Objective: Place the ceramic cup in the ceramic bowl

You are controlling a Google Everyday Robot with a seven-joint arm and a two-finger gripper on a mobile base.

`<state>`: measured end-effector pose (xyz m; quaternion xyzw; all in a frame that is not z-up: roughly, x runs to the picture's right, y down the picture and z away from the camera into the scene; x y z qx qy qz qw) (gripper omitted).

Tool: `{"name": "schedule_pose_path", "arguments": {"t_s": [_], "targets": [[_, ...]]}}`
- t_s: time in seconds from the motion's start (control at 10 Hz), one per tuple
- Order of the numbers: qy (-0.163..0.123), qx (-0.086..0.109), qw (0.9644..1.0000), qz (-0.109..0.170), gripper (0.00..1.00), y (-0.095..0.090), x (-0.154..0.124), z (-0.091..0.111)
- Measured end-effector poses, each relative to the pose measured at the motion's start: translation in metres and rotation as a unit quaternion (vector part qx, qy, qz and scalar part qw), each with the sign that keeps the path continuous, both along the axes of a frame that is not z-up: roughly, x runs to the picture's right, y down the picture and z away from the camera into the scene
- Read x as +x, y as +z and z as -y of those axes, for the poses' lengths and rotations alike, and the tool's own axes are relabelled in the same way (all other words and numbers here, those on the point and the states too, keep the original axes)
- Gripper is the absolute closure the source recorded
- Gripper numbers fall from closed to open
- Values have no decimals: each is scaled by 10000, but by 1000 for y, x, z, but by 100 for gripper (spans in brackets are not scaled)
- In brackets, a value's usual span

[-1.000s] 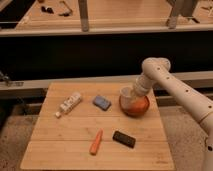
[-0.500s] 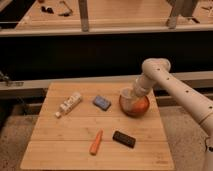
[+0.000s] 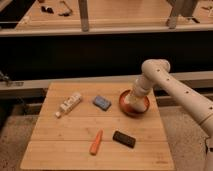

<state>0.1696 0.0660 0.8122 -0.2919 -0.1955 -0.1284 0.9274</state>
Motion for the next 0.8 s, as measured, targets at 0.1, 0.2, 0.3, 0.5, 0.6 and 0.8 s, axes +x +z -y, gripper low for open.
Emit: {"name": "schedule_pose_path", "arguments": {"t_s": [0.1,0.2,0.3,0.5,0.6,0.8], "targets": [[6,2,10000,-5,70,0,-1,0],[12,2,10000,-13,71,1,-1,0],[20,1,10000,-18,71,1,-1,-1],[42,-5,10000,-28,71,2,-1,-2],[52,0,10000,-28,76,2,-2,-2],[61,1,10000,-29,71,2,-4,-2]]}}
